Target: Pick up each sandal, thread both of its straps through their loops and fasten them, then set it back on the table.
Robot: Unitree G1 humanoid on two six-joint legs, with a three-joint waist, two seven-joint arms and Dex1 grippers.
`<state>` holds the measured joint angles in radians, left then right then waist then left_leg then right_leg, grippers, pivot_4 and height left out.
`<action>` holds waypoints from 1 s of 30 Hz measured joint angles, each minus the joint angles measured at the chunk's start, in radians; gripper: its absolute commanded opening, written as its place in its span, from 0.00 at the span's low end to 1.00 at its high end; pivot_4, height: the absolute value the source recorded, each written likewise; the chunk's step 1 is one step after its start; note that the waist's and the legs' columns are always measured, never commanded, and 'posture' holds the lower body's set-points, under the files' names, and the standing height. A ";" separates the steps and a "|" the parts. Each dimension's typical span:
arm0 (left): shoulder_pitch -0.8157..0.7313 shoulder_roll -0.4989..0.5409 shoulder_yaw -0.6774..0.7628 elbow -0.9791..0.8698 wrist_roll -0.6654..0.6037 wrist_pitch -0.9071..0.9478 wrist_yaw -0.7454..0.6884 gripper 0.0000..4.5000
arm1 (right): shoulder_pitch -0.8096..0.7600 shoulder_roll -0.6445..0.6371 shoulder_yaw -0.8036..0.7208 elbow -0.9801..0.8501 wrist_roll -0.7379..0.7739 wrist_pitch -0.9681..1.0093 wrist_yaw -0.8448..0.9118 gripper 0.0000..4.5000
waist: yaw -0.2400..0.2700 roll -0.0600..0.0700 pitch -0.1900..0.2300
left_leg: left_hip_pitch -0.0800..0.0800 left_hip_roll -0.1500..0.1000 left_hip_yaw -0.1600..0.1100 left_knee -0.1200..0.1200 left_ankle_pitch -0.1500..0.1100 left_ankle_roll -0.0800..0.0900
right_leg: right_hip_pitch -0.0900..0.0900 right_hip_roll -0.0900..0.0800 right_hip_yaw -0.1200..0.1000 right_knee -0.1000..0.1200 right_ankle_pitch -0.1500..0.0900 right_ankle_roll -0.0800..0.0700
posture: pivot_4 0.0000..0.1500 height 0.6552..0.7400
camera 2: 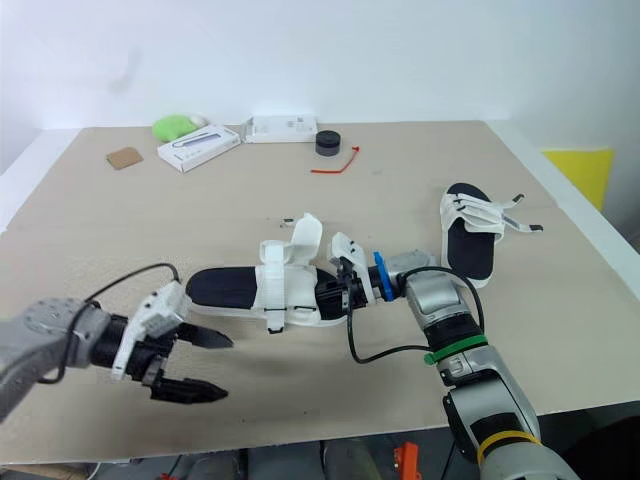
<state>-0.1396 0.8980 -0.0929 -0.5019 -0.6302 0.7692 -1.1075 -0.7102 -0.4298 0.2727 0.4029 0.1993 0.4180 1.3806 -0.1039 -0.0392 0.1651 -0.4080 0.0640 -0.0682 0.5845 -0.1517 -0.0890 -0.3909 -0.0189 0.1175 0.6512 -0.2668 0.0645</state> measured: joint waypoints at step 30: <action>-0.169 -0.266 -0.090 0.187 -0.058 0.128 0.099 0.84 | 0.031 -0.007 -0.008 -0.063 0.002 0.025 -0.023 0.00 | 0.002 -0.001 0.000 | -0.001 0.000 0.000 0.000 -0.001 -0.002 | 0.004 0.002 0.001 0.000 0.000 0.001 | 1.00 1.00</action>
<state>-0.3089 0.6323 -0.1828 -0.3146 -0.6879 0.8976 -1.0089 -0.6788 -0.4368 0.2647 0.3403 0.2018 0.4428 1.3575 -0.1022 -0.0397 0.1646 -0.4090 0.0642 -0.0681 0.5849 -0.1531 -0.0911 -0.3872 -0.0171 0.1181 0.6514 -0.2669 0.0658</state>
